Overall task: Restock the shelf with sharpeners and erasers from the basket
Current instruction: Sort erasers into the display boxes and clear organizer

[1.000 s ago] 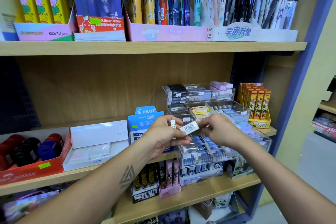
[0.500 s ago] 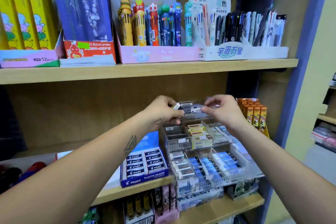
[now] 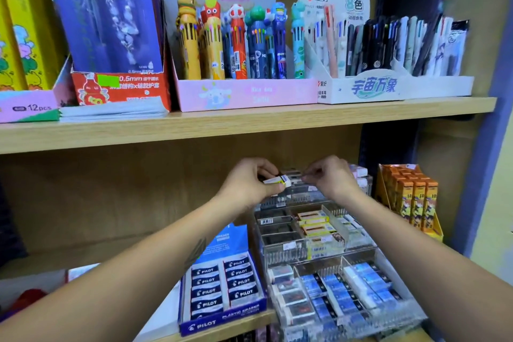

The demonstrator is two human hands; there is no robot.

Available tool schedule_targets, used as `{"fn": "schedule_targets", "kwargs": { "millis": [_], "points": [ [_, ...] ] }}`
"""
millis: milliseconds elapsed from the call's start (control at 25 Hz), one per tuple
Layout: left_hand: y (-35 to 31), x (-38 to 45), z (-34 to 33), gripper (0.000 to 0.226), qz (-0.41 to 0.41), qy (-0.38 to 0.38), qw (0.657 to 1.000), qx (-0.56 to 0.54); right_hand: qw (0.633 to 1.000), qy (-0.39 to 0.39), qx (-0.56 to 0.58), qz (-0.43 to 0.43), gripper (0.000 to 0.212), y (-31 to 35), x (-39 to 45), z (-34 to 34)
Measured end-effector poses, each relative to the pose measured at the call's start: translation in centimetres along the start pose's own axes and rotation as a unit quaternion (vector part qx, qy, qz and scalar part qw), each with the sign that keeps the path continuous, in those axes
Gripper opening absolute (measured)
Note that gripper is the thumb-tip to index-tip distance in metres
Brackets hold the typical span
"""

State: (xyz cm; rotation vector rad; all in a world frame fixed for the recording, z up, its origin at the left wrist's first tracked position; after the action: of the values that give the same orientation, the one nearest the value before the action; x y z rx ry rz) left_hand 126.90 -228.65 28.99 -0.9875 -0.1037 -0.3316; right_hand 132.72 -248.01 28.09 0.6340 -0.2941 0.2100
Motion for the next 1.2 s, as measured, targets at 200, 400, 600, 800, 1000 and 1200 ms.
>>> {"fn": "schedule_targets", "kwargs": {
  "millis": [200,400,600,800,1000,1200],
  "points": [
    [-0.2,0.3,-0.7,0.035,-0.010,-0.012,0.999,0.035,0.999,0.025,-0.025,0.006,0.020,0.4,-0.7,0.4],
    [-1.5,-0.4,-2.8,0.032,-0.044,-0.054,0.997,-0.024,0.901,0.134,0.412,-0.019,0.017,1.1,-6.0,1.1],
    [-2.8,-1.9,-7.2,0.020,-0.022,0.003,0.981,-0.190,0.904,0.109,0.412,-0.013,0.015,-1.1,-7.5,3.0],
    [-4.0,-1.6,-9.5,0.026,0.036,-0.008,0.954,-0.298,0.924,0.089,0.371,0.007,0.019,-2.6,-9.1,5.3],
    [-5.0,-1.5,-12.2,0.019,0.028,0.040,0.939,-0.341,0.962,0.051,0.266,0.017,0.016,-4.1,-9.6,6.8],
    [-4.1,-1.3,-11.4,0.020,-0.096,0.045,0.977,0.184,0.992,0.089,-0.077,0.044,0.021,-5.5,-7.4,6.3]
  ]
}}
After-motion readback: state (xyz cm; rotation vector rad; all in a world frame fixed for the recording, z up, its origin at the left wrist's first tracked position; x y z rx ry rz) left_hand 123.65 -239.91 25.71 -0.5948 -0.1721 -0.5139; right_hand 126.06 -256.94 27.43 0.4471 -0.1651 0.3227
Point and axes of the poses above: each hand's wrist, its own x-axis towards the middle knuckle, its own z-axis out of the back of the hand, y = z × x, the point moved 6 cm from there along x, towards the middle knuckle, and after that the axes turned 11 degrees about y, right-handed, at the moved point
